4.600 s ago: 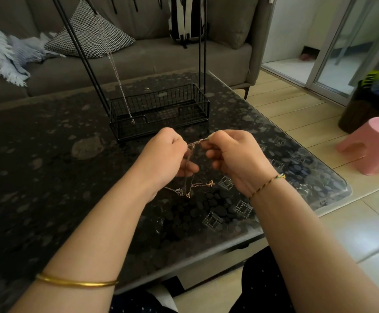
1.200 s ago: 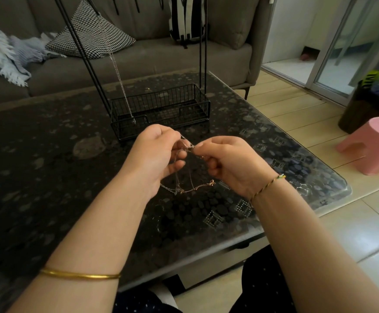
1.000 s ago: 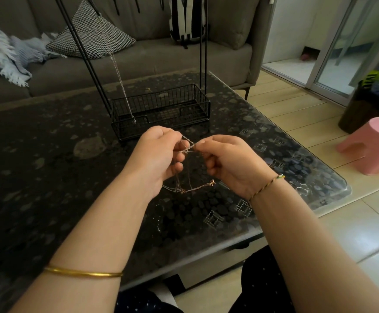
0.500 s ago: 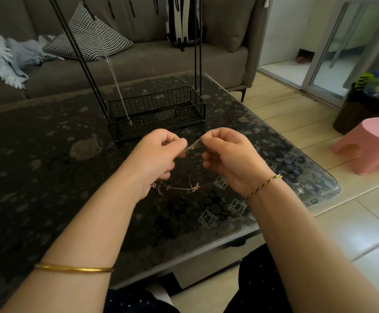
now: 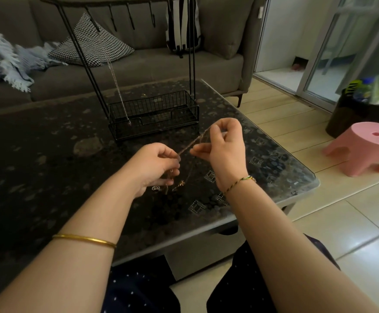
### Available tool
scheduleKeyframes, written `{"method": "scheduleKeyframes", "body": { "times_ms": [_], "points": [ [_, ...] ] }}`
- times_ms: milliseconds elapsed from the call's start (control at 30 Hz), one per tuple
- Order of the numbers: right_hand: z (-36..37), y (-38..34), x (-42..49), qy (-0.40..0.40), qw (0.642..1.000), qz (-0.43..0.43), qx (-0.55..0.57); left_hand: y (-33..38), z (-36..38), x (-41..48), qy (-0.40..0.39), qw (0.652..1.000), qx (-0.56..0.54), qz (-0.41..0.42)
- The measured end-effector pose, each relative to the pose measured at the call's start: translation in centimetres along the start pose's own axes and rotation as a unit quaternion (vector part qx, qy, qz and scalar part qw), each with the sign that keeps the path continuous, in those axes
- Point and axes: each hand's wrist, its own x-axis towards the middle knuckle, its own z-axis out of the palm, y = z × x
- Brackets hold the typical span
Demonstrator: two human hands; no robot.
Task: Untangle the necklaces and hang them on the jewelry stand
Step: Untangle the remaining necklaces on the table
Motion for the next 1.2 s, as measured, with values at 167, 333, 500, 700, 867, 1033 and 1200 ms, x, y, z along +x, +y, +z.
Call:
{"method": "scheduleKeyframes", "body": {
  "times_ms": [167,333,500,700,867,1033,1200],
  "points": [
    [-0.6,0.8,-0.1,0.001,0.992,-0.026,-0.12,-0.3,0.2,-0.6,0.013,1.0,0.007,0.008],
    [-1.8,1.4,0.5,-0.04,0.952,-0.081,-0.292,-0.7,-0.2,-0.9,0.011,0.997,0.072,0.039],
    [-2.8,1.3,0.8,-0.077,0.902,-0.095,-0.413,-0.8,-0.6,-1.0,-0.002,0.997,0.07,0.035],
    [-3.1,1.1,1.0,-0.109,0.94,-0.016,-0.323,-0.9,-0.8,-1.0,-0.032,0.994,0.1,0.008],
    [-3.1,1.1,1.2,-0.131,0.966,0.066,-0.215,-0.9,-0.8,-0.8,-0.025,0.996,0.078,-0.02],
    [-2.9,1.0,1.1,-0.115,0.975,0.072,-0.175,-0.8,-1.1,-0.5,-0.03,0.999,0.042,-0.015],
    [-2.4,0.6,1.5,-0.107,0.981,0.062,-0.149,-0.3,-1.3,-0.4,-0.039,0.999,0.012,-0.002]
  ]
}}
